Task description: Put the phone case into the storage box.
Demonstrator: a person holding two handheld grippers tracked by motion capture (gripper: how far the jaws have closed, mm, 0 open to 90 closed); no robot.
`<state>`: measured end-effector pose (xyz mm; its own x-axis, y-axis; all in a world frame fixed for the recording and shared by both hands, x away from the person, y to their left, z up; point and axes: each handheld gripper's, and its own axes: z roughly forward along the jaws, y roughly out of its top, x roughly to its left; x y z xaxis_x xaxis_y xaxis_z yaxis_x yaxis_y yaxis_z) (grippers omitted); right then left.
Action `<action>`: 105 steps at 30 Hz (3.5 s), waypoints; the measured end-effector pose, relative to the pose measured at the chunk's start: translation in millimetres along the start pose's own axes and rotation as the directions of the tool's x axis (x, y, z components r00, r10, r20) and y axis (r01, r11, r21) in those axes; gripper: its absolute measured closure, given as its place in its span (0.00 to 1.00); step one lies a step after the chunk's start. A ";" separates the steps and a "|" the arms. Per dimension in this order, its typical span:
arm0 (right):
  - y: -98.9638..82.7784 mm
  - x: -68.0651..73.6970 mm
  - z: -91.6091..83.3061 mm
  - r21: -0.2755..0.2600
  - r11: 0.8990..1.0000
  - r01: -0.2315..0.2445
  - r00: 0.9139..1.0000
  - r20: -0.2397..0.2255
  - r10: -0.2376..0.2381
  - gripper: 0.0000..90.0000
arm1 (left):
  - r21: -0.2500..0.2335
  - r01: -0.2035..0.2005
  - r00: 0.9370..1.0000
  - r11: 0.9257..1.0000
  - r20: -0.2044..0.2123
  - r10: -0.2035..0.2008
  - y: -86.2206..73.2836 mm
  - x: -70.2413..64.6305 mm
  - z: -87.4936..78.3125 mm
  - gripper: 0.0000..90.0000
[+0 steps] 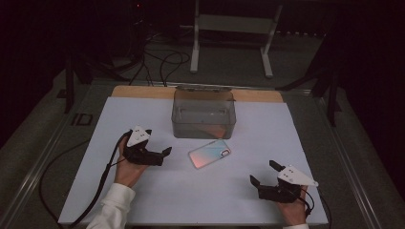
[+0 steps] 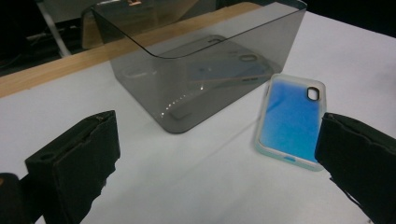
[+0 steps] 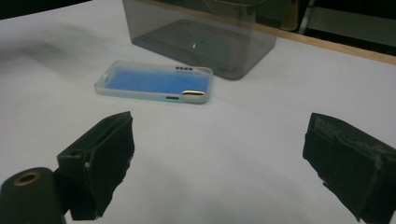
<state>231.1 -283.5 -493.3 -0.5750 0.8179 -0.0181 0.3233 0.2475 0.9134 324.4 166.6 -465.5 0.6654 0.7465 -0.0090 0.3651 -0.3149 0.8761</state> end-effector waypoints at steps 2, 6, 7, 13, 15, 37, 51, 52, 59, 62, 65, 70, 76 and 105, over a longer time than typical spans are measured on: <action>0.0 0.2 0.1 0.001 1.000 -0.002 1.000 -0.002 0.002 0.10 | 0.005 -0.001 1.000 1.000 0.006 0.001 0.6 -0.7 2.1 0.01; 0.0 0.3 0.2 0.002 1.000 -0.001 1.000 -0.001 0.001 0.10 | 0.020 -0.010 1.000 1.000 0.011 0.010 3.2 -1.8 6.2 0.01; 0.0 0.2 0.2 0.001 1.000 -0.001 1.000 -0.002 0.001 0.10 | 0.021 -0.014 1.000 1.000 0.016 0.014 3.9 -2.3 7.5 0.01; 0.1 0.0 0.1 0.000 1.000 0.000 1.000 -0.003 0.000 0.10 | 0.037 -0.033 0.999 0.999 0.030 0.032 7.9 -6.3 14.9 0.01; 0.1 0.0 0.0 0.001 1.000 0.000 1.000 -0.004 0.000 0.10 | 0.046 -0.041 0.999 0.998 0.032 0.040 9.0 -7.1 18.2 0.01; -0.1 0.5 1.3 0.007 1.000 0.005 1.000 -0.009 -0.005 0.10 | 0.113 -0.029 0.998 0.993 0.059 0.022 13.2 -8.9 48.3 0.02; 0.0 0.1 0.7 0.007 1.000 0.009 1.000 -0.007 -0.009 0.10 | 0.155 -0.032 0.998 0.987 0.059 0.023 16.1 -12.9 66.6 0.02; 0.0 0.1 0.7 0.006 1.000 0.009 1.000 -0.007 -0.009 0.10 | 0.160 -0.031 0.998 0.987 0.058 0.022 16.1 -13.1 67.4 0.02; 0.0 0.1 0.6 0.007 1.000 0.009 1.000 -0.007 -0.009 0.10 | 0.191 -0.020 0.998 0.981 0.063 0.008 15.9 -15.9 78.6 0.04; 0.0 0.0 0.6 0.007 1.000 0.009 1.000 -0.007 -0.008 0.10 | 0.205 -0.016 0.998 0.979 0.062 0.003 17.0 -17.4 82.2 0.05; 0.0 -0.2 0.5 0.007 1.000 0.009 1.000 -0.007 -0.009 0.10 | 0.216 -0.023 0.997 0.976 0.077 0.007 18.2 -18.3 84.8 0.07; 0.1 0.2 0.8 0.007 1.000 0.009 1.000 -0.009 -0.009 0.10 | 0.228 -0.023 0.996 0.973 0.089 0.003 18.9 -20.1 90.3 0.10; 0.0 -0.1 0.6 0.008 1.000 0.010 1.000 -0.008 -0.010 0.10 | 0.242 -0.025 0.995 0.970 0.104 0.000 20.3 -24.3 97.8 0.11; -0.2 -0.8 0.6 0.010 1.000 0.011 1.000 -0.008 -0.011 0.10 | 0.371 -0.051 0.978 0.927 0.206 -0.029 18.9 -37.1 129.0 0.56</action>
<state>232.0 -283.8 -493.7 -0.5849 0.8107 -0.0247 0.3246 0.2619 0.9089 390.6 57.3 -510.8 0.7743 0.6187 -0.1330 0.5462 -0.5472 0.6342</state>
